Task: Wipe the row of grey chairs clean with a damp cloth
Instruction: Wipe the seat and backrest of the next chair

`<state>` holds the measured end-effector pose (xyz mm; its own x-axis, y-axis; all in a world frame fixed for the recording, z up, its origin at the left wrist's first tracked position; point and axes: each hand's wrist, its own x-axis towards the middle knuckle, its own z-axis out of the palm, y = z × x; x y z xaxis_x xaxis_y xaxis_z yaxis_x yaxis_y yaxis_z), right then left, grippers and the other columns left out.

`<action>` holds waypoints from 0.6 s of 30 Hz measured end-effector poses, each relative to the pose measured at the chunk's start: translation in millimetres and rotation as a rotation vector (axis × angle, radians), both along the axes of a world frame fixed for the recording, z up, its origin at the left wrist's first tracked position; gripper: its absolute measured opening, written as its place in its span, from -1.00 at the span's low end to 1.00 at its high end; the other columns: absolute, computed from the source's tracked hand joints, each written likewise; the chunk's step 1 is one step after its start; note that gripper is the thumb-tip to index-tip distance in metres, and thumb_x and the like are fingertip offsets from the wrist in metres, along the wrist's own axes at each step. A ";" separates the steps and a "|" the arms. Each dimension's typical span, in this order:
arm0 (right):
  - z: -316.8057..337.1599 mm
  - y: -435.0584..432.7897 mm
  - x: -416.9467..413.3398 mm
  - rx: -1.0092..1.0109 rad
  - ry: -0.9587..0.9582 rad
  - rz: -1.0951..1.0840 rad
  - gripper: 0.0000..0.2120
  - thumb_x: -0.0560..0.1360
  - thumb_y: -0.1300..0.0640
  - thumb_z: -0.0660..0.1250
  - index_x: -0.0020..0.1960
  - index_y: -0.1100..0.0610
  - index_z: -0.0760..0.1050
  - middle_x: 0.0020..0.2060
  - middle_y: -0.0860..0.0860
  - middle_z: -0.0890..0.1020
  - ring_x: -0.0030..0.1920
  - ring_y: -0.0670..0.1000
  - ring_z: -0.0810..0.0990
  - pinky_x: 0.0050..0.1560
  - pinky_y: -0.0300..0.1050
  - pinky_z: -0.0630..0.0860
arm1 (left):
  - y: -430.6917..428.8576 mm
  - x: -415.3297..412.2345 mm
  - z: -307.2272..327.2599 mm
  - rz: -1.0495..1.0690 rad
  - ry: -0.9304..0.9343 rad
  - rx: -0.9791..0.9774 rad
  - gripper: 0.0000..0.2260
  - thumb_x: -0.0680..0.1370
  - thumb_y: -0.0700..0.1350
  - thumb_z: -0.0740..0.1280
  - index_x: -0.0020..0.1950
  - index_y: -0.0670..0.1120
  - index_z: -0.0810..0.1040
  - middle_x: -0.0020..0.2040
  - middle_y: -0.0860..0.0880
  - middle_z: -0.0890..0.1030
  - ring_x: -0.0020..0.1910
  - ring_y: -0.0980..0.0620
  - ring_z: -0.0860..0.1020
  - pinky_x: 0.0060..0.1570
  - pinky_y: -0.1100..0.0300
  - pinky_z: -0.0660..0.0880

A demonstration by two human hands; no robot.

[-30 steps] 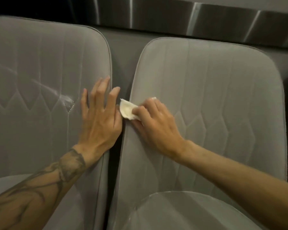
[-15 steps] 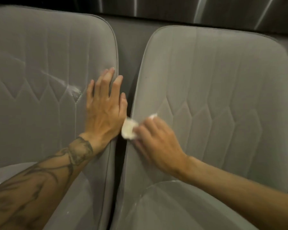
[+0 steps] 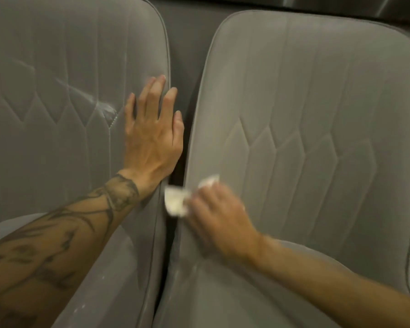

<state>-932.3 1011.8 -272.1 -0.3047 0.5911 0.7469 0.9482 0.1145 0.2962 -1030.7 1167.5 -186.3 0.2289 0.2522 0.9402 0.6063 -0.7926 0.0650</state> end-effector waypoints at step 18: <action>-22.0 -19.5 -20.3 -0.347 -0.023 0.095 -0.78 0.66 0.01 0.24 0.02 0.14 0.54 -0.07 0.10 0.54 -0.13 0.13 0.46 -0.08 0.02 0.40 | -1.1 0.5 0.1 0.047 0.046 -0.024 -0.56 0.70 0.01 0.05 0.55 -0.09 0.36 0.63 -0.14 0.26 0.64 -0.12 0.17 0.57 -0.22 0.11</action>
